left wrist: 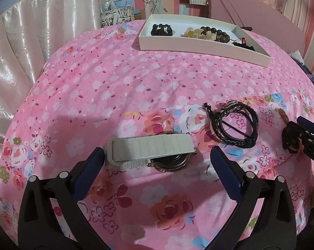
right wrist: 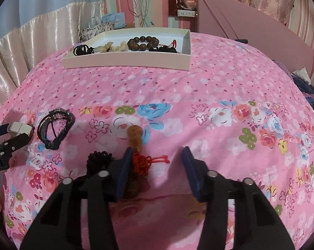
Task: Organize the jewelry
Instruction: 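Grasp the white-band watch with the left gripper while the right grasps the red tassel charm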
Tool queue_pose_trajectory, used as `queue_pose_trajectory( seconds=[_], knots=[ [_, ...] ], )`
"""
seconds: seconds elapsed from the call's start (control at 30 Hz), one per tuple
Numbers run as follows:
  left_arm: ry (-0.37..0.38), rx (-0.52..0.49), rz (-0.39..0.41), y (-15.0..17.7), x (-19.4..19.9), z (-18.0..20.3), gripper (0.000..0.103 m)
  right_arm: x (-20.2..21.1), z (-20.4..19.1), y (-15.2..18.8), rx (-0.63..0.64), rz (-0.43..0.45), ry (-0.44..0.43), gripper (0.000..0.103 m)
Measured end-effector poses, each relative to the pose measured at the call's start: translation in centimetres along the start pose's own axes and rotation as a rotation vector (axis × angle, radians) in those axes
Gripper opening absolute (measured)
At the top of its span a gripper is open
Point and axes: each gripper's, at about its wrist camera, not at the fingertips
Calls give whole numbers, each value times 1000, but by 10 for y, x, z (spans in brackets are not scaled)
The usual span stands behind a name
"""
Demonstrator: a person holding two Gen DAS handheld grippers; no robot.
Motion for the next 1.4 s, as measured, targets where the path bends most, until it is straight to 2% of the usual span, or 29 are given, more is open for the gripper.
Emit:
queue_pose_trajectory(
  seconds=[0.13,0.23,0.33,0.77,0.8,0.9,0.93,1.07,1.3,1.37,1.4],
  knots=[
    [1,14,-21,2,-3,-4,100,0,-3,0,17,0,-11,27],
    [-3,24,-22,4,-3,-8,100,0,-6,0,33,3,-15,19],
    [8,34,-35,5,-7,-11,100,0,-8,0,43,4,-19,16],
    [9,40,-46,-1,-13,-11,100,-1,-7,-2,56,-2,-22,18],
    [8,38,-46,-1,-13,-11,100,-1,-7,-3,57,-1,-24,20],
    [5,34,-44,-2,-13,-9,99,-1,-8,-3,60,2,-21,39],
    [3,31,-42,-3,-14,-9,99,0,-8,-3,59,5,-21,43],
    [-3,21,-33,-4,-15,-7,93,-1,-8,-3,52,5,-29,43],
    [-13,7,-23,-3,-13,-6,89,-1,-11,-5,67,7,-36,42],
    [-16,1,-19,-2,-13,-5,89,-2,-12,-5,74,2,-31,40],
    [-17,-1,-17,-2,-12,-5,88,-2,-13,-5,77,-1,-30,33]
  ],
)
Point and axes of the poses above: each gripper's, at about its wrist camera, not at the fingertips, and x roughly against the way its jaws point, z to its right, y to its underside, and after that the axes turned 5 degrees about y, right-handed
